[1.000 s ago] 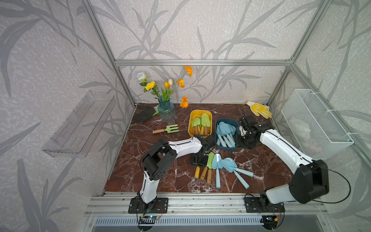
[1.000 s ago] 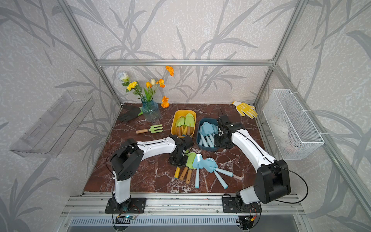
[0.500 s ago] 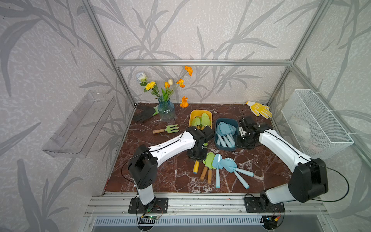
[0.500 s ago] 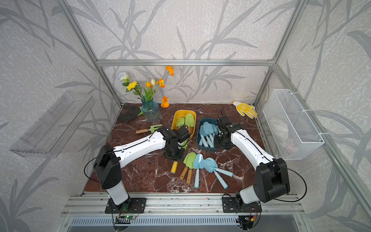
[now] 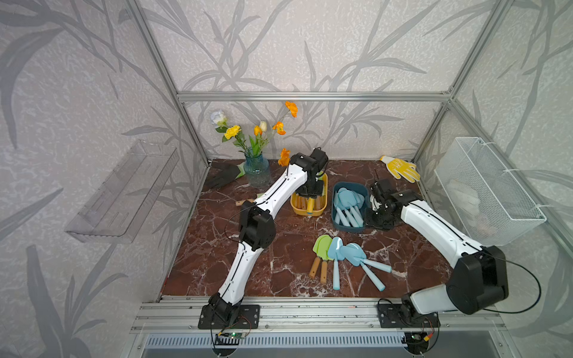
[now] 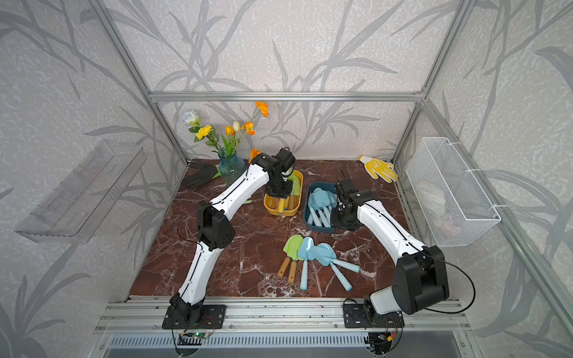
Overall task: Sort the small shovels by color and place them into the storage box
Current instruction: Pick up the shovel from the center of the board, then place the shovel in the storage box, then move the storage box to the center of the board.
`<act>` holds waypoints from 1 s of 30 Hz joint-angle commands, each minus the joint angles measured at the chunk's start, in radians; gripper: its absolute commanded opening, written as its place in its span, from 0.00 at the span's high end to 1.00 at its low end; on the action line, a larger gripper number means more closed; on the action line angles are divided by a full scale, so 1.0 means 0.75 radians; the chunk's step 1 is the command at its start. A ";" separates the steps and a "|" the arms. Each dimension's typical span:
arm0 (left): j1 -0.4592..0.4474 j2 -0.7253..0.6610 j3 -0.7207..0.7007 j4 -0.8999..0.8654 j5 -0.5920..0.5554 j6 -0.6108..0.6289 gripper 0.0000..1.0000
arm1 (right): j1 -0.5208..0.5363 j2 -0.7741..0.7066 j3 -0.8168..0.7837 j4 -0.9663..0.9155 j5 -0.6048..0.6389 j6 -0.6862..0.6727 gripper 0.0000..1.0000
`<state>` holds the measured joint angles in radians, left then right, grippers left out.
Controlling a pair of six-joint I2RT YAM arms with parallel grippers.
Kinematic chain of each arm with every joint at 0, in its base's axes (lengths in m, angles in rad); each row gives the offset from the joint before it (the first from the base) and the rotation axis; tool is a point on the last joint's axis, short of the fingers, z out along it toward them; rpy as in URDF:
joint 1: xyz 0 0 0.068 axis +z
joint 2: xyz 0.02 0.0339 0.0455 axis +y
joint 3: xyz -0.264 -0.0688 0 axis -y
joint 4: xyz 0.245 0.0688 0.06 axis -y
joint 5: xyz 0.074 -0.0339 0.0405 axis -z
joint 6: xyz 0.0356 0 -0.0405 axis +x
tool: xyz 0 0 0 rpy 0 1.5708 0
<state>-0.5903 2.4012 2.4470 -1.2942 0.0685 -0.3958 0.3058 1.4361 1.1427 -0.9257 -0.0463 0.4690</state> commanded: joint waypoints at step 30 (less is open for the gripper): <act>0.029 0.025 -0.338 0.279 0.046 -0.057 1.00 | 0.004 -0.178 -0.150 -0.096 0.055 0.074 0.55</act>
<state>-0.5350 2.4691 2.2772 -1.0603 0.1040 -0.4393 0.3061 1.3231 1.0424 -0.9783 -0.0189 0.5095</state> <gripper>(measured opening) 0.195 0.452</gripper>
